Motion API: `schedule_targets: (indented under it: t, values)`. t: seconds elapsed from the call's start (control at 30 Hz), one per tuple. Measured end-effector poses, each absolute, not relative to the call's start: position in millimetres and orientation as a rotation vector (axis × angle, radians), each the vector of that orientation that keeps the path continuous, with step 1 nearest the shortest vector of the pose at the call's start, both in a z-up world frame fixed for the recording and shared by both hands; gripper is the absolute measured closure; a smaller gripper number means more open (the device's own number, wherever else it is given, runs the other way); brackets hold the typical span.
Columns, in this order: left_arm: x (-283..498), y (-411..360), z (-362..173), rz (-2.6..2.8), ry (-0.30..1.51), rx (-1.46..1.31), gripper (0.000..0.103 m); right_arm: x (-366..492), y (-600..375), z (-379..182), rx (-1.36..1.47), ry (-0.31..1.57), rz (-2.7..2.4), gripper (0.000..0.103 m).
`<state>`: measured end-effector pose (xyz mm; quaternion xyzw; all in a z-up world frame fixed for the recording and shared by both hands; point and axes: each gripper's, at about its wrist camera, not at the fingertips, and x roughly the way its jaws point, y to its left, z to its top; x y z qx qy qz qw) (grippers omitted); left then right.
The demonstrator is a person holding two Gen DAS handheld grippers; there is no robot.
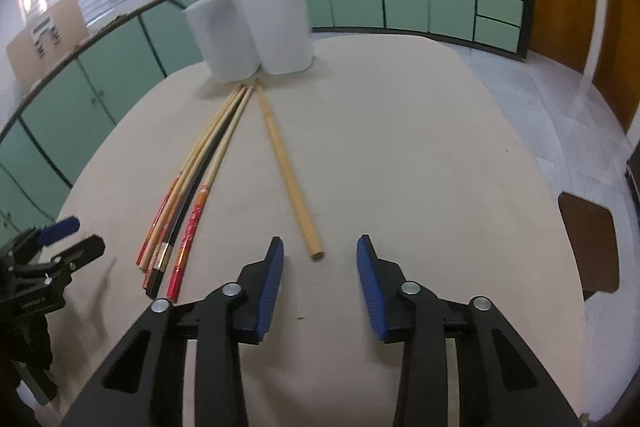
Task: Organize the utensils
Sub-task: 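Grasp a plain wooden chopstick with the right tool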
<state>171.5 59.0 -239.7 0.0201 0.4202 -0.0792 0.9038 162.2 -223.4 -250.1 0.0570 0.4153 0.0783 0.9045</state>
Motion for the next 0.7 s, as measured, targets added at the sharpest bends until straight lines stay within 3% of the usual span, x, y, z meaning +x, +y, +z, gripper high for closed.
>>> schedule_targets:
  t: [0.27, 0.7]
  values:
    - [170.4, 56.4, -240.8, -0.159, 0.868, 0.032, 0.02, 165.9, -216.5, -252.6, 0.109, 0.871, 0.167, 0.094]
    - [162.7, 38.3, -241.4, -0.228, 0.878, 0.065, 0.02, 136.9, -209.6, -252.1, 0.1, 0.863, 0.091, 0.095]
